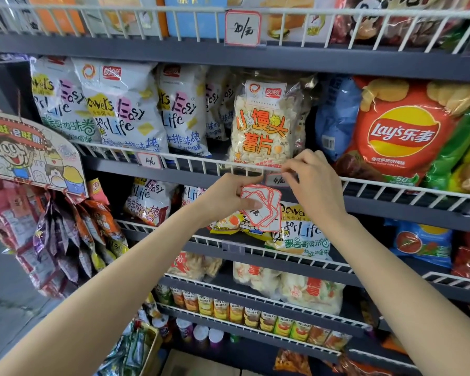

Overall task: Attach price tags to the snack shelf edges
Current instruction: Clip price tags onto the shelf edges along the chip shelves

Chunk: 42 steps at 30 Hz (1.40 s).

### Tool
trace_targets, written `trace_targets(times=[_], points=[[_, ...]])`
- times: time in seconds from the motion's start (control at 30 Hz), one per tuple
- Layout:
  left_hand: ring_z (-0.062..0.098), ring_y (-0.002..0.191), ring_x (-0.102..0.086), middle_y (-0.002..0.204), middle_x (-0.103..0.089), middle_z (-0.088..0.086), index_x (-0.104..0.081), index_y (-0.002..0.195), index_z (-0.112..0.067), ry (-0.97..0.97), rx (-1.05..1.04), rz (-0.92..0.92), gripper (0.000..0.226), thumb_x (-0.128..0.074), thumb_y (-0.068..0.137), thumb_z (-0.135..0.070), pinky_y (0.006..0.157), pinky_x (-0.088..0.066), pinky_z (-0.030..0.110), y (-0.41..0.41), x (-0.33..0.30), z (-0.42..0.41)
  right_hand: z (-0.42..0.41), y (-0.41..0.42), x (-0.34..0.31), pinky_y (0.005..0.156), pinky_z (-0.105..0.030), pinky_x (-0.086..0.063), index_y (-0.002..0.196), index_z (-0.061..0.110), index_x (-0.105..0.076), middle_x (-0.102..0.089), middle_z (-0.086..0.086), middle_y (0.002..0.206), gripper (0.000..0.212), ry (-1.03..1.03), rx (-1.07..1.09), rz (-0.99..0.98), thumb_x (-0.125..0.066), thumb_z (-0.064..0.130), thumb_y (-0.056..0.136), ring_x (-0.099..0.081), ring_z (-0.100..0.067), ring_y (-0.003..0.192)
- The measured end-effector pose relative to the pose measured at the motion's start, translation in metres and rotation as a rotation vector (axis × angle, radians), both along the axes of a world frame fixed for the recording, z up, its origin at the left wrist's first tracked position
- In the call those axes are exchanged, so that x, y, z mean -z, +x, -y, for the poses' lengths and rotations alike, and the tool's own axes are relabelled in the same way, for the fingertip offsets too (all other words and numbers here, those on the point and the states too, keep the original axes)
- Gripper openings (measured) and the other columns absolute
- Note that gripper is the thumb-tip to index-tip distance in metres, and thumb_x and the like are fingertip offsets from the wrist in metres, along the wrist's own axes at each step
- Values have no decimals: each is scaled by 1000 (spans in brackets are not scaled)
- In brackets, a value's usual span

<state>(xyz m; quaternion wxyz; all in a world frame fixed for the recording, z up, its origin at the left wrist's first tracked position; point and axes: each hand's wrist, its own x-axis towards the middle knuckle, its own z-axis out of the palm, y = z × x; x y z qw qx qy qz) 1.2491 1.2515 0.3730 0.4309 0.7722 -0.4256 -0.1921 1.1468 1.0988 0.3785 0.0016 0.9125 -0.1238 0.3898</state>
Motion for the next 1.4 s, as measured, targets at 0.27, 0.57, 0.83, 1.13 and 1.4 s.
trace_targets(times=[0.27, 0.57, 0.83, 1.13, 1.4], points=[[8, 67, -52, 80, -65, 6, -40, 140, -18, 7, 49, -32, 64, -68, 83, -11, 91, -48, 29, 2, -3, 1, -4, -2, 4, 54, -32, -45, 85, 3, -72, -60, -9, 77, 9, -127, 30, 18, -72, 6, 76, -53, -28, 75], [18, 76, -49, 82, -52, 7, -39, 140, -23, 34, 75, -63, 67, -70, 81, -16, 98, -44, 41, 8, -3, 4, -3, 3, 4, 58, -33, -45, 83, 5, -70, -63, -9, 73, 24, -219, 74, -70, -80, -2, 62, -56, -28, 70], [20, 80, -53, 86, -55, 6, -40, 139, -24, 30, 87, -118, 74, -74, 74, -26, 102, -41, 46, 5, -5, 2, -2, 1, 1, 60, -31, -40, 80, 13, -69, -61, -5, 71, 19, -263, 140, -86, -80, 6, 67, -55, -27, 70], [21, 99, -65, 106, -69, 8, -40, 140, -13, -17, 64, -158, 64, -67, 82, -6, 98, -48, 40, -5, -13, -1, -10, -7, -12, 73, -30, -46, 105, 16, -71, -70, -3, 96, 20, 154, 64, -130, -62, 17, 87, -60, -22, 90], [17, 92, -67, 100, -71, 6, -60, 121, -12, -270, -33, -225, 39, -66, 83, -5, 85, -53, 27, -10, -19, -3, -23, -24, -35, 67, -5, -40, 98, 19, -72, -70, 4, 92, 19, 569, -132, -133, -56, 28, 91, -59, -2, 79]])
